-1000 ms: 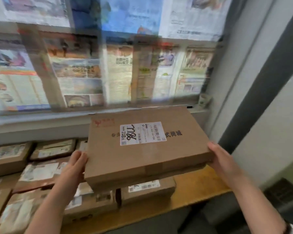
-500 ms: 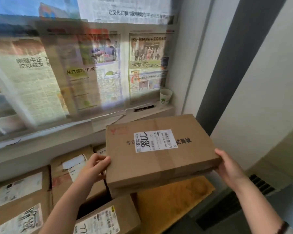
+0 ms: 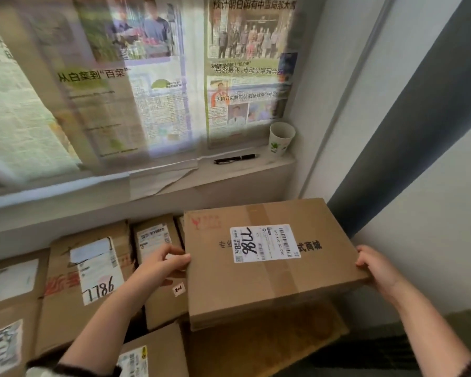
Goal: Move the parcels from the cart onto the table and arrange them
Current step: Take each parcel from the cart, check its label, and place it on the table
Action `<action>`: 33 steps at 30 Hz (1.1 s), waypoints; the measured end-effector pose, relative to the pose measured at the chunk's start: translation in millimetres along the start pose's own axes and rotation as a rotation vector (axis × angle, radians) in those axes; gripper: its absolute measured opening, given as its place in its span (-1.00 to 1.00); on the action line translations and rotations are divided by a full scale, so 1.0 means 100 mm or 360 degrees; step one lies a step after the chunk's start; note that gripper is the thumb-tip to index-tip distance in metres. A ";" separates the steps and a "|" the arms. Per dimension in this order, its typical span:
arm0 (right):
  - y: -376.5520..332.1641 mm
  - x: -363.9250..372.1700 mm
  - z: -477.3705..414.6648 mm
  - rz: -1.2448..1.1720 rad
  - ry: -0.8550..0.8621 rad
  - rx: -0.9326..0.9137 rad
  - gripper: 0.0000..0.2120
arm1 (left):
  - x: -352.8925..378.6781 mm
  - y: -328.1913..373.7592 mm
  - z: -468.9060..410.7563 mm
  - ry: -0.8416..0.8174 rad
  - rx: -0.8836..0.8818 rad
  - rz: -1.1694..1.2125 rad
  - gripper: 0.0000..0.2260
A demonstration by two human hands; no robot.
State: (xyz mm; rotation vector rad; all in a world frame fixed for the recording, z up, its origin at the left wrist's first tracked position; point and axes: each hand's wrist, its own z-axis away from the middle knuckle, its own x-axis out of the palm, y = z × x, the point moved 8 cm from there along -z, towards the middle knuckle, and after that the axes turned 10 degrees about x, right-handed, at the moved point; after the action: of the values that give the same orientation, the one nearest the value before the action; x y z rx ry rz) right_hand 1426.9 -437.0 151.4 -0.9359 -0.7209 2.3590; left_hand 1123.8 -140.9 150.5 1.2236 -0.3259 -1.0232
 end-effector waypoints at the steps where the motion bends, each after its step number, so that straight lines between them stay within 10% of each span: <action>1: -0.04 -0.01 -0.09 0.0116 0.0016 0.0027 -0.90 | 0.05 0.00 -0.02 0.0007 -0.0025 -0.0011 -0.82; 29: 0.23 0.51 -0.86 0.0402 -0.0118 0.0196 -0.64 | 0.55 -0.58 0.07 0.0743 -0.0291 -0.0552 -0.67; 33: -0.33 0.57 -0.68 0.0624 0.0118 -0.0201 -0.45 | 0.37 -0.33 -0.09 0.0843 -0.0158 -0.0429 -0.69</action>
State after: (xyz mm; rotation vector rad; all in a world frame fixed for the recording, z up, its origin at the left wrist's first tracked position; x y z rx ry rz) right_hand 1447.8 -358.3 103.2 -1.3146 -0.7167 2.6168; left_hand 1134.8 -164.6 107.3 1.4185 0.3051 -0.8872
